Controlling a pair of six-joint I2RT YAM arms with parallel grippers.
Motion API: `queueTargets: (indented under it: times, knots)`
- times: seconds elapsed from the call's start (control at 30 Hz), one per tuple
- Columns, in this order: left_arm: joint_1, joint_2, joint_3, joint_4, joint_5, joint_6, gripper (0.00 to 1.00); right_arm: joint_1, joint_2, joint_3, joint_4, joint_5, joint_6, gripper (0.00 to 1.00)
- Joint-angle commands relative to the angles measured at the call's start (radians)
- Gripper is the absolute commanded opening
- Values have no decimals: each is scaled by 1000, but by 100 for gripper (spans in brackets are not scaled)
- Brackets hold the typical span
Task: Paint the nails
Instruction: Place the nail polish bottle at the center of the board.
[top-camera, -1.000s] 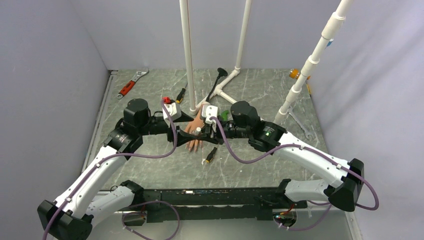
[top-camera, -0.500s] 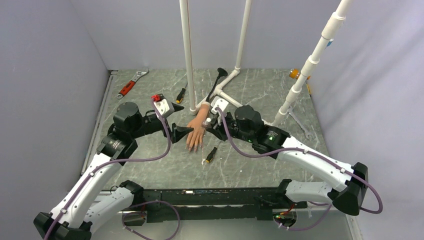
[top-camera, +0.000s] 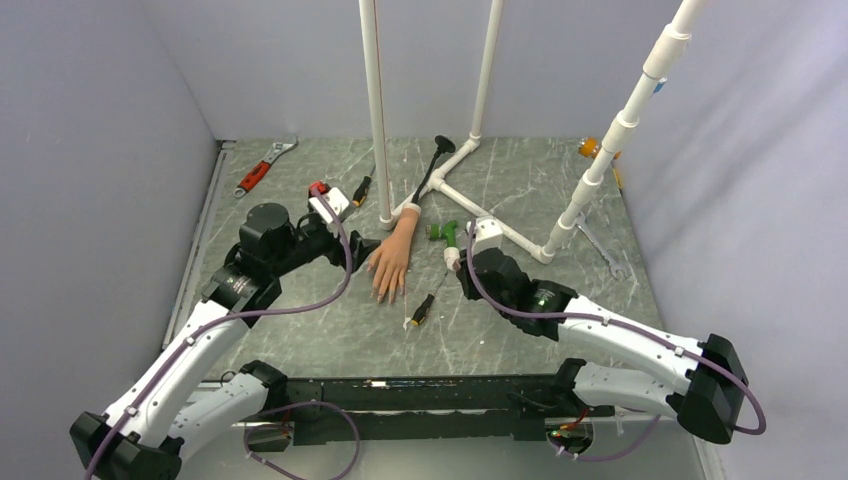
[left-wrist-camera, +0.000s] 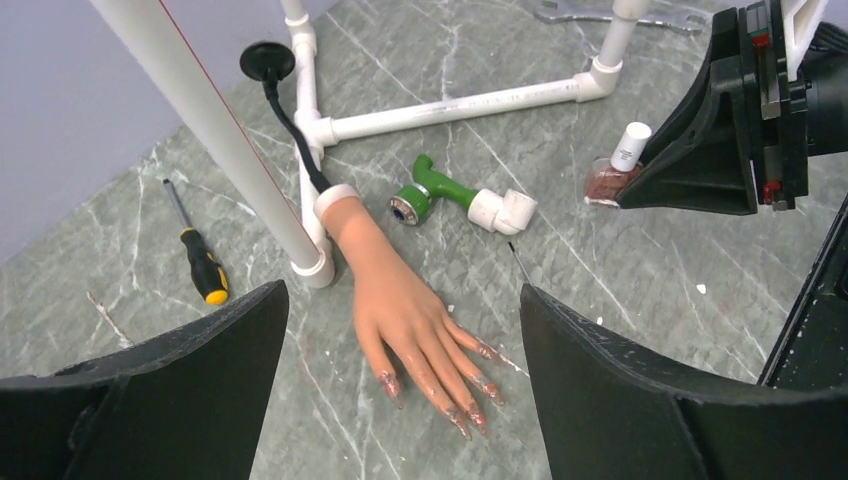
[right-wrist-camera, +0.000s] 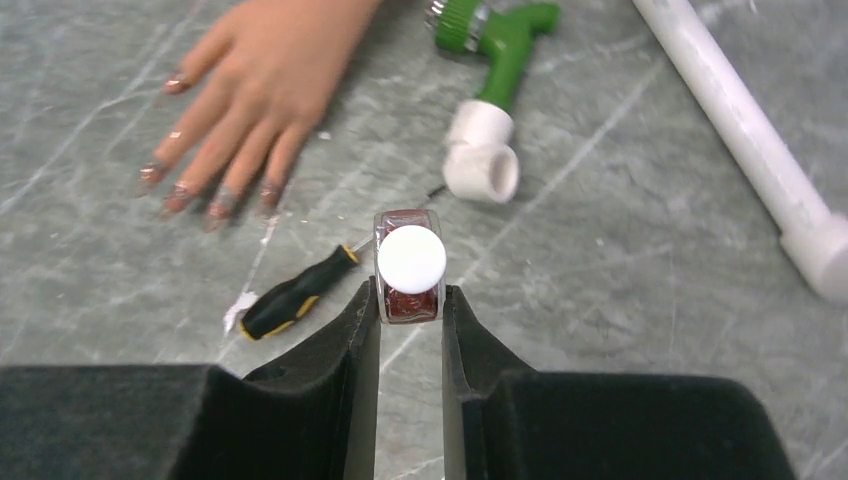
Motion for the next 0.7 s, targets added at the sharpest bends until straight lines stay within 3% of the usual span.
queueTargets:
  times: [0.0, 0.2, 0.67]
  knots:
    - [-40, 17, 37, -19, -68, 8, 87, 2, -37, -83, -5, 155, 191, 0]
    - [-89, 54, 49, -47, -101, 27, 84, 3, -20, -196, 62, 198, 262, 0]
    - [-135, 109, 60, -77, -132, 45, 83, 1, 117, -249, 134, 240, 311, 0]
